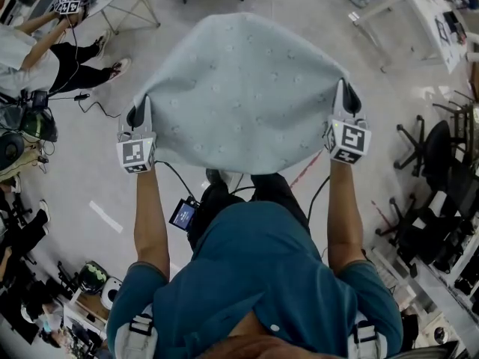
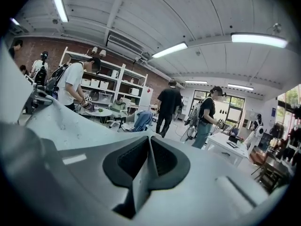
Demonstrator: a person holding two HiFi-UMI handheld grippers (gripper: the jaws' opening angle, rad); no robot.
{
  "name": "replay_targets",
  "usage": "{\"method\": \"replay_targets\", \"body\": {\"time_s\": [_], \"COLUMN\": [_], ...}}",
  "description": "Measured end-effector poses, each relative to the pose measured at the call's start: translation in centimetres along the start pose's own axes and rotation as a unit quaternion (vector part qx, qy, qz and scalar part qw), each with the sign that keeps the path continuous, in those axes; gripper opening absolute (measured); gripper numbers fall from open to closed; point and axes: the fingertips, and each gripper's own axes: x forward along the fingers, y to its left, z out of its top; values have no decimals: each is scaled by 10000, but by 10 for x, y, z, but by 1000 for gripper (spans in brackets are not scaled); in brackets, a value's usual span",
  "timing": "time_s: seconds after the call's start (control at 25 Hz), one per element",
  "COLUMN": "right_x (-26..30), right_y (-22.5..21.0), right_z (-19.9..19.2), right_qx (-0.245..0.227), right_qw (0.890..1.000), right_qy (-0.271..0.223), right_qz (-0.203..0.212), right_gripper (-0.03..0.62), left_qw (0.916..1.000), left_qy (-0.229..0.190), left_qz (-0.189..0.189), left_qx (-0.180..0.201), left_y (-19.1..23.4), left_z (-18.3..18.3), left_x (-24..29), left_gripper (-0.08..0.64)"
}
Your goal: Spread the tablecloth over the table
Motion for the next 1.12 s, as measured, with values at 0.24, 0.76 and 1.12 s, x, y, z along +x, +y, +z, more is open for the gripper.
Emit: {"method": "replay_targets", "body": {"time_s": [0.24, 0.76, 1.12], "right_x": [25, 84, 120], "right_y": [-8, -26, -47], "right_z": [-42, -135, -196], "right_qx": [222, 610, 1146], "right_qw": [9991, 9911, 9751], "right_qy": [368, 1165, 1883], "right_qz": [21, 196, 229], "right_gripper": [17, 20, 26], "left_qw": [9996, 9957, 9910], "left_qy": [218, 861, 1073], "left_qz": [-147, -135, 15], "left_qx": [93, -316, -796], "left_y": [-8, -6, -7], "left_z": [-17, -79, -105], "left_x": [29, 60, 68], "left_gripper": [5, 5, 8]}}
